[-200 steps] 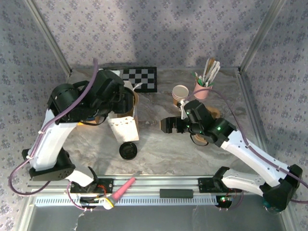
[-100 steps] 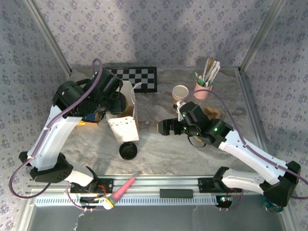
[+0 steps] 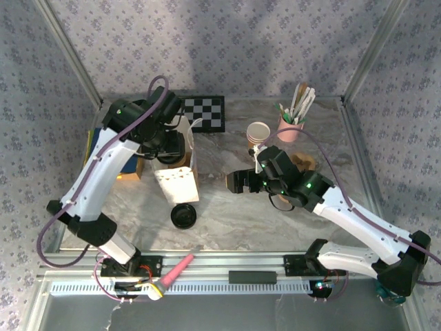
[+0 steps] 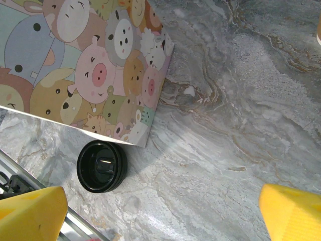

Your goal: Pack the takeout coffee

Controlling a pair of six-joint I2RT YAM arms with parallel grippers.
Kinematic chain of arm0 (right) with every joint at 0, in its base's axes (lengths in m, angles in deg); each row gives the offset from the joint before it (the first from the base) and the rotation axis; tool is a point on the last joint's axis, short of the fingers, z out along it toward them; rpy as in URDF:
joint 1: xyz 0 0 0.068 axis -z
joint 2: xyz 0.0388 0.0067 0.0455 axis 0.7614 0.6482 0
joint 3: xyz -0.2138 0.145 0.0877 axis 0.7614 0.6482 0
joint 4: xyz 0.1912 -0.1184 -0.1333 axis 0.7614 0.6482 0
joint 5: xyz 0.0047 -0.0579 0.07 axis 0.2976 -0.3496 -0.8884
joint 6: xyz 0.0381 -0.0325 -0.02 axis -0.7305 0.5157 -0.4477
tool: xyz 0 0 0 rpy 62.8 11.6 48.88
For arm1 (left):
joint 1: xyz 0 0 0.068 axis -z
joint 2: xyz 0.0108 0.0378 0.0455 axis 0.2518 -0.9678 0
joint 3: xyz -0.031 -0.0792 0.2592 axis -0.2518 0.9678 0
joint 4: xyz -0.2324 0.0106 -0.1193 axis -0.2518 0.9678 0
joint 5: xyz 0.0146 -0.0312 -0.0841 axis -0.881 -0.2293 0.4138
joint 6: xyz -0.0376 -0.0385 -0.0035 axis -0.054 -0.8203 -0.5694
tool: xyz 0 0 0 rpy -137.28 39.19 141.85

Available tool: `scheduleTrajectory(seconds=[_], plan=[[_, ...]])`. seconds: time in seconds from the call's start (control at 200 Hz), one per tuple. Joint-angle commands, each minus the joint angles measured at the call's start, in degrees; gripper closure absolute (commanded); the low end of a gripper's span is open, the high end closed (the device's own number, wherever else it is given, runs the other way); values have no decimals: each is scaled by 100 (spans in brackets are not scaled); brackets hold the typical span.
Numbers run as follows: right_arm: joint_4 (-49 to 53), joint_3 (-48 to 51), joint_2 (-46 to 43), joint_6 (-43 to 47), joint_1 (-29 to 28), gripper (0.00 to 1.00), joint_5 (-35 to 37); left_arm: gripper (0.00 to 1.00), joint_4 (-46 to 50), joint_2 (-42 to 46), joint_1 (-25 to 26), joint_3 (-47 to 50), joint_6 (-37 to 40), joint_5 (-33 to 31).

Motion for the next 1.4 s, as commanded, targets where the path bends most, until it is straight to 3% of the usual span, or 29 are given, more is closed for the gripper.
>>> scheduleTrajectory(seconds=[0.0, 0.735, 1.394], plan=[[21, -284, 79, 139, -38, 0, 39, 45, 688, -162, -144, 49, 249, 230], [-236, -60, 214, 329, 324, 0, -137, 46, 712, -854, -440, 656, 451, 887], [-484, 95, 397, 408, 673, 0, -505, 47, 615, -867, -456, 1320, 133, 899]])
